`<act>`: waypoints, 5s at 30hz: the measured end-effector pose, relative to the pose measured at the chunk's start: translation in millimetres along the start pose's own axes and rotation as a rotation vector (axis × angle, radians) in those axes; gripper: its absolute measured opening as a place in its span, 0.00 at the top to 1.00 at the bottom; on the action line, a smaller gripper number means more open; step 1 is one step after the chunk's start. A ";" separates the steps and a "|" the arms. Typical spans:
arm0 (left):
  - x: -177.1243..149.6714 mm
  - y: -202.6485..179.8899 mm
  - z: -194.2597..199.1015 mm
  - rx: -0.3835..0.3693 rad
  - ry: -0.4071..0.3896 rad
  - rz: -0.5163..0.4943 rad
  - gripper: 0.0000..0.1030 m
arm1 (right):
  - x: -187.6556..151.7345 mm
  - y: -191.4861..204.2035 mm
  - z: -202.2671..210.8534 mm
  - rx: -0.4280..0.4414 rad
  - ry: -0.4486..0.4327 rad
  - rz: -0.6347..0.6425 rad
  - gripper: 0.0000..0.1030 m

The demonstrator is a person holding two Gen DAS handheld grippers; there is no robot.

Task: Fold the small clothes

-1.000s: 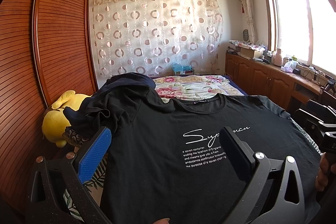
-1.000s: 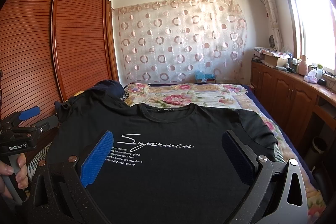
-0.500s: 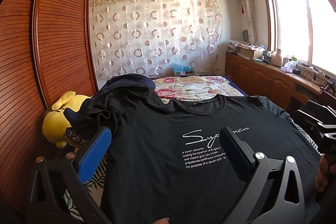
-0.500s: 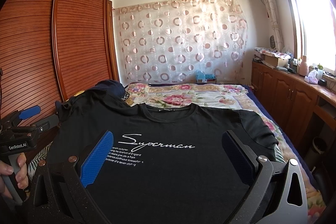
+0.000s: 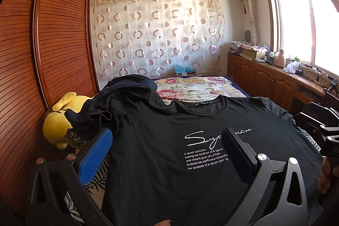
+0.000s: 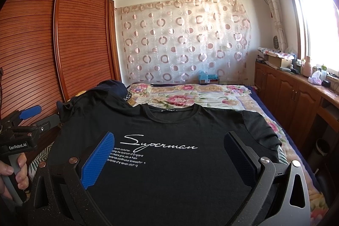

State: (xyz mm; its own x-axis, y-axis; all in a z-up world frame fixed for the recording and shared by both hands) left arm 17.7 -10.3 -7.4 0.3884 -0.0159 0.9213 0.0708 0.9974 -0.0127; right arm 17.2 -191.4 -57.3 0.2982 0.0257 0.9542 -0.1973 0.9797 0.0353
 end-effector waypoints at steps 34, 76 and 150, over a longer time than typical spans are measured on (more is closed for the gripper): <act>-9.1 121.0 -39.7 0.066 0.147 -0.003 0.01 | -4.6 8.1 -58.2 0.168 0.181 0.133 0.00; 102.6 72.9 -89.5 -0.210 0.186 -0.073 0.98 | 2.2 -1.5 -60.8 0.192 0.173 0.100 0.00; -43.9 60.1 -44.7 -0.241 0.276 0.016 0.18 | 19.3 28.8 -162.1 0.152 0.358 0.201 0.68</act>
State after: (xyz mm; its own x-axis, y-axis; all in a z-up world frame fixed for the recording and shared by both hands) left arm 46.0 47.2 -66.0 0.6222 -0.0512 0.7812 0.2644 0.9530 -0.1481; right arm 168.6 -130.5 -86.1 0.5396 0.3068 0.7840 -0.4115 0.9085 -0.0723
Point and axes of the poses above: each gripper's, at about its wrist camera, not at the fingertips, and z roughly against the way its jaws point, y to its left, x to its top, the point moved 3 cm from there along -z, roughly the way its jaws point, and after that the axes turned 5 degrees about -x, right-handed, at the moved point
